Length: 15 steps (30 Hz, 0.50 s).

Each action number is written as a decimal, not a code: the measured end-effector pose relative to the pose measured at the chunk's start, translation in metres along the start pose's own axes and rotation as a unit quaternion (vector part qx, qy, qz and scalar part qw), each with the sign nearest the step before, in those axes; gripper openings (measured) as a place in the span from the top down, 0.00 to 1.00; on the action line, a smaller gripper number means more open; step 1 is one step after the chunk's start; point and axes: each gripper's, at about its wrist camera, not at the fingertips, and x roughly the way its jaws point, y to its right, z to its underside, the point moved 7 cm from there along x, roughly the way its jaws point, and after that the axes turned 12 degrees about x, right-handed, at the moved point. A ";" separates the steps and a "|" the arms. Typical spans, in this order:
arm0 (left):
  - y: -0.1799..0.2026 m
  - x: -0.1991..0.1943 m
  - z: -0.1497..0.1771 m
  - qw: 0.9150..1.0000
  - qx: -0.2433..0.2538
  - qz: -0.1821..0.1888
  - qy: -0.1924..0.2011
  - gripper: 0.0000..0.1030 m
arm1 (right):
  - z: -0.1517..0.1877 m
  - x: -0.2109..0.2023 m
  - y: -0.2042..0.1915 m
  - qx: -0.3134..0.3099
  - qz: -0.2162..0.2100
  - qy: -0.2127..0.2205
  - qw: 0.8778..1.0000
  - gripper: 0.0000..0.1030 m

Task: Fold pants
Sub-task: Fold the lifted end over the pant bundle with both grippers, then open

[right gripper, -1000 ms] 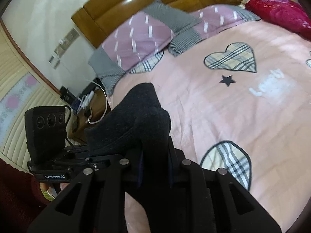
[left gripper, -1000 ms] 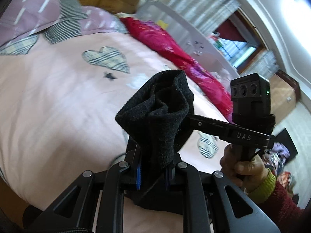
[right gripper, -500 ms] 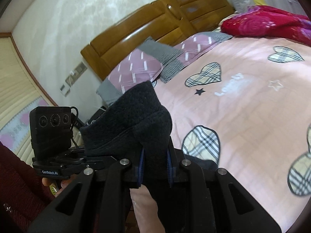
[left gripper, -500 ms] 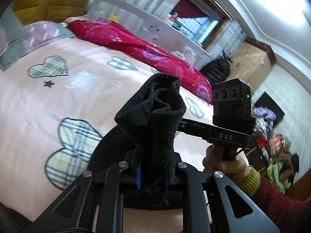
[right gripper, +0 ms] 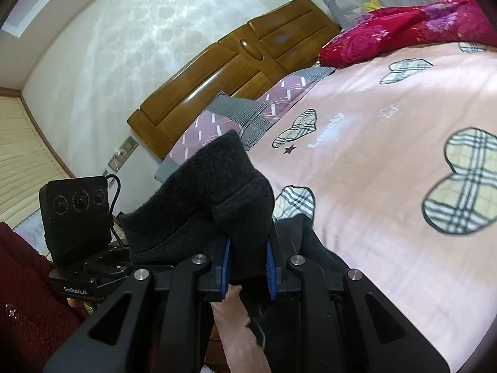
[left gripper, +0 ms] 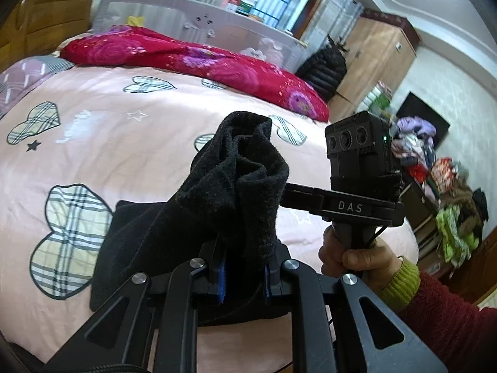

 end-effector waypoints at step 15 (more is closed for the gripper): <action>0.043 0.071 0.048 0.995 0.071 -0.001 -0.064 0.84 | 0.041 -0.032 0.065 0.048 0.045 0.007 0.998 0.80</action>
